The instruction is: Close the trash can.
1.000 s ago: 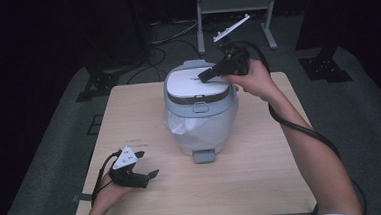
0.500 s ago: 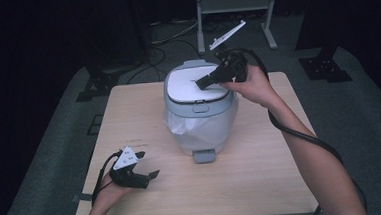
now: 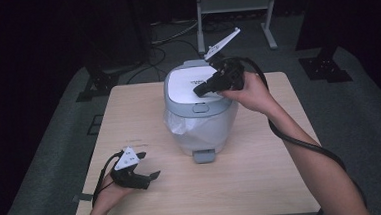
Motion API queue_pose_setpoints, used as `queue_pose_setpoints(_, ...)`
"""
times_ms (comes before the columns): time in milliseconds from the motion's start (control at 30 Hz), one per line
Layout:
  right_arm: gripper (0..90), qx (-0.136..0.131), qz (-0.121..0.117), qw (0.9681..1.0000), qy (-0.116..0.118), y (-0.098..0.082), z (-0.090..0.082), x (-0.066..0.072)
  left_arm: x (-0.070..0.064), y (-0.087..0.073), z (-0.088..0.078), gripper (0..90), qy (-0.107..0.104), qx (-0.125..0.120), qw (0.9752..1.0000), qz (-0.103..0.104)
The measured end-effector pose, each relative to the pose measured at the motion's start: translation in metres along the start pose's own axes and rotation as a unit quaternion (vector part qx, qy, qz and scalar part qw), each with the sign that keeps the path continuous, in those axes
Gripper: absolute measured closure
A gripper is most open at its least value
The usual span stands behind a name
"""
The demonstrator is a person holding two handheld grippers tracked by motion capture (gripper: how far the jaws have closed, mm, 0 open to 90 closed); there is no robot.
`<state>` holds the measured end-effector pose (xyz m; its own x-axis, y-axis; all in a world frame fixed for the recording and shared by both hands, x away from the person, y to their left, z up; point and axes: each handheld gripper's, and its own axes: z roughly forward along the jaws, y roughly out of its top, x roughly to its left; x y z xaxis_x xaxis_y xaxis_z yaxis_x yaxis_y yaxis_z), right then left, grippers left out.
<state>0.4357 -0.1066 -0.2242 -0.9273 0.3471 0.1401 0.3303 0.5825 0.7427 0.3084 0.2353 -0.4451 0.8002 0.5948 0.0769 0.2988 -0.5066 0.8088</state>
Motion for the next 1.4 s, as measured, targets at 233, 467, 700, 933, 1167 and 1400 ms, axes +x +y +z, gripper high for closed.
queue_pose_setpoints(233,89.5,-0.015,-0.017,0.9995,-0.024,-0.005,0.0,0.006,0.0,0.0,0.0,13.3,-0.001,0.001,1.0,-0.001)
queue_pose_setpoints(467,90.0,-0.03,-0.018,0.999,-0.029,-0.01,0.0,0.007,-0.001,0.0,0.001,13.3,-0.002,0.0,1.0,-0.002)
queue_pose_setpoints(700,90.0,-0.043,-0.006,0.9988,-0.024,-0.016,0.002,0.003,-0.001,0.0,0.001,13.4,-0.002,0.0,1.0,-0.002)
queue_pose_setpoints(933,77.2,-0.045,-0.004,0.9982,-0.039,-0.016,-0.007,0.003,0.0,-0.001,0.001,13.3,-0.003,0.001,1.0,-0.004)
queue_pose_setpoints(1167,72.7,-0.059,0.013,0.9965,-0.057,-0.026,-0.032,0.0,-0.002,0.0,0.002,13.3,-0.005,0.002,1.0,-0.003)
queue_pose_setpoints(1400,69.1,-0.058,0.026,0.9953,-0.074,-0.039,-0.048,-0.003,-0.003,0.0,0.002,13.3,-0.004,0.003,1.0,0.0)
